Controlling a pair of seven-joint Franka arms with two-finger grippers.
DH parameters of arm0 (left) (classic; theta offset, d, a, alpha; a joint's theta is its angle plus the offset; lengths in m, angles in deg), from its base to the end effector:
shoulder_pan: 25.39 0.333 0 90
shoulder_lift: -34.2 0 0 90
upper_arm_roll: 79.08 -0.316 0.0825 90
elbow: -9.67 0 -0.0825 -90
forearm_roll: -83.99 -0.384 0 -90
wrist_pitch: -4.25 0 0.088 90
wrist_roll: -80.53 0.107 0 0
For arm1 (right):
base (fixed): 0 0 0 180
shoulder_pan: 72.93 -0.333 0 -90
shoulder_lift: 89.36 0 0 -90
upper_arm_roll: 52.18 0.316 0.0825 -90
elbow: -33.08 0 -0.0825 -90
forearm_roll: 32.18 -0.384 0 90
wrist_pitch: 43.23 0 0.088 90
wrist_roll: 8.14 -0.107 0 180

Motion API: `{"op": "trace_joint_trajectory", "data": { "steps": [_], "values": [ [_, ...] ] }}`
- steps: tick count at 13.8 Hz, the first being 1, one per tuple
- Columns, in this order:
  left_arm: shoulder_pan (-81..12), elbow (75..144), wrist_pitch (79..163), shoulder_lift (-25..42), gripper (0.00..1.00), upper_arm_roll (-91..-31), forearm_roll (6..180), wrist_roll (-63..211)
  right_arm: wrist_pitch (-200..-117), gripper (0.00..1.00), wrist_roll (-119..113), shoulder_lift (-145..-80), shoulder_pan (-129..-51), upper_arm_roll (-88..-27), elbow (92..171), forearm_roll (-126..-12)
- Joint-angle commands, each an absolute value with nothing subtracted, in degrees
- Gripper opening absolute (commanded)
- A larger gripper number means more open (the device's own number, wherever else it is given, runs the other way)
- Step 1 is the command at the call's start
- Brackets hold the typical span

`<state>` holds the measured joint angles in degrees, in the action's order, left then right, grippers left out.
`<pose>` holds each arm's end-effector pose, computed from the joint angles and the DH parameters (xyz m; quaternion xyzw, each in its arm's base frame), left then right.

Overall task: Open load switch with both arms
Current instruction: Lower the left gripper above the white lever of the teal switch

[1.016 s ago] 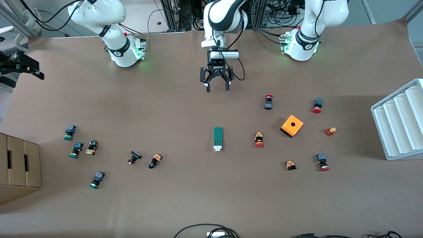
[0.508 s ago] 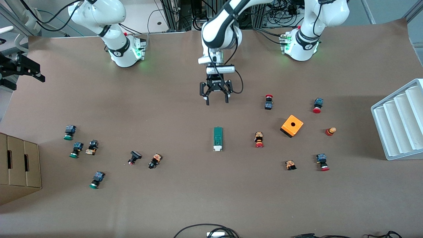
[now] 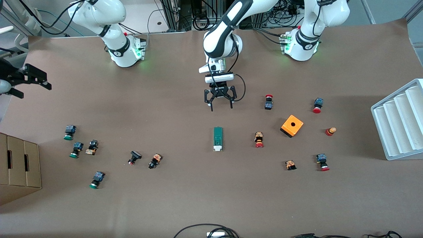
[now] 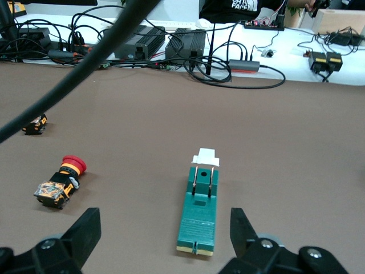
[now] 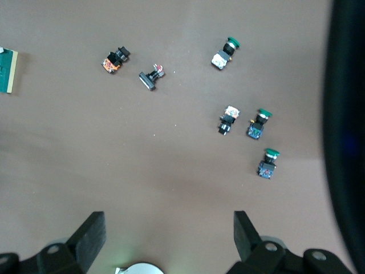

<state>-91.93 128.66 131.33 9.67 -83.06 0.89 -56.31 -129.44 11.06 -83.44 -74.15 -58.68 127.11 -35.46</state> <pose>0.2947 -0.4985 0.2174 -0.8688 -0.0660 -0.4898 0.0299 0.5132 -0.0443 0.6410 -0.9917 -0.1229 0.0092 0.0372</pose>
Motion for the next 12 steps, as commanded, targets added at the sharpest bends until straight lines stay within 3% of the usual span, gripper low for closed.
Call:
{"op": "trace_joint_trajectory", "data": {
  "steps": [1, 6, 12],
  "values": [
    [-91.48, 125.87, 131.08, 6.44, 1.00, -82.77, -0.12, -54.99, -131.65, 1.00, 11.37, -85.31, -75.13, -59.03, 126.24, -36.48],
    [-91.57, 119.01, 128.70, -1.39, 1.00, -82.77, -0.12, -55.52, -135.43, 1.00, 9.53, -88.74, -75.48, -59.03, 126.33, -36.66],
    [-90.17, 117.16, 128.70, -5.26, 1.00, -82.95, -5.56, -60.00, -138.95, 1.00, 3.73, -91.64, -78.38, -59.03, 126.24, -36.48]
  ]
}}
